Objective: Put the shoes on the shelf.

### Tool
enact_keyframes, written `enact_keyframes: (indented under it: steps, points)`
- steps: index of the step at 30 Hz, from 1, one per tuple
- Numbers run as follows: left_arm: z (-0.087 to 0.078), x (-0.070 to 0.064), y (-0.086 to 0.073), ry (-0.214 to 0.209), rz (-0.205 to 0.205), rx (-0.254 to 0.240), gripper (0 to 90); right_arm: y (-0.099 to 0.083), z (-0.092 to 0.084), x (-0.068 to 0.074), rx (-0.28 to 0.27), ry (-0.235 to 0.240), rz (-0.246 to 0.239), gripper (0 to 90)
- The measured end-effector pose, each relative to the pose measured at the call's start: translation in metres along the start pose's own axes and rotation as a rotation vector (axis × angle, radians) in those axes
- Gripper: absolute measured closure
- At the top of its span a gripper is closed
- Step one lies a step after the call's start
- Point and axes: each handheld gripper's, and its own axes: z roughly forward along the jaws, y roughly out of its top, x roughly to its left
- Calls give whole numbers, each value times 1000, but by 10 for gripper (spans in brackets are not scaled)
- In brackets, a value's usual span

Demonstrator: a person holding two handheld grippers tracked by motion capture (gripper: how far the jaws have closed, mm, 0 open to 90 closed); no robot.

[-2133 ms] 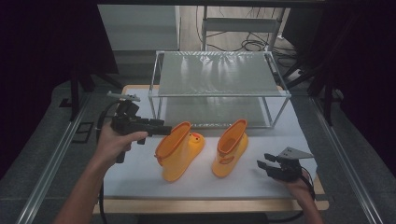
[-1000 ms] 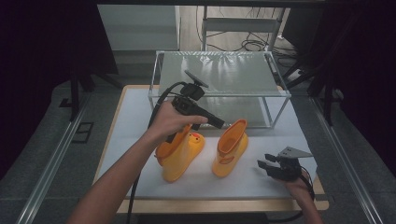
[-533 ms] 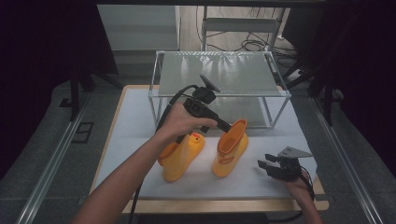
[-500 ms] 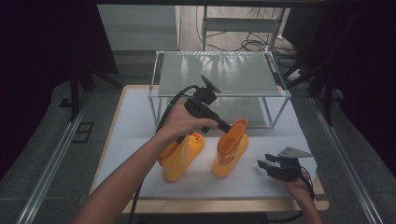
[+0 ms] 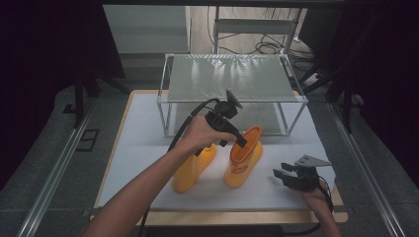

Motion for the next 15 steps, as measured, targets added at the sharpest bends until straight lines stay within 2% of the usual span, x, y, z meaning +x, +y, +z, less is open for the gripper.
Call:
enact_keyframes:
  steps: [6, 10, 15]
  points:
    - [13, -3, 2, 42, 14, 39, 570, 0, 0, 0, -1, -2, 4, 523]
    - [16, -4, 3, 72, 17, 43, 617, 0, -1, -1, -3, -5, 5, 523]
    - [22, -3, 3, 89, 16, 54, 684, 0, 0, -1, 2, -11, 6, 523]
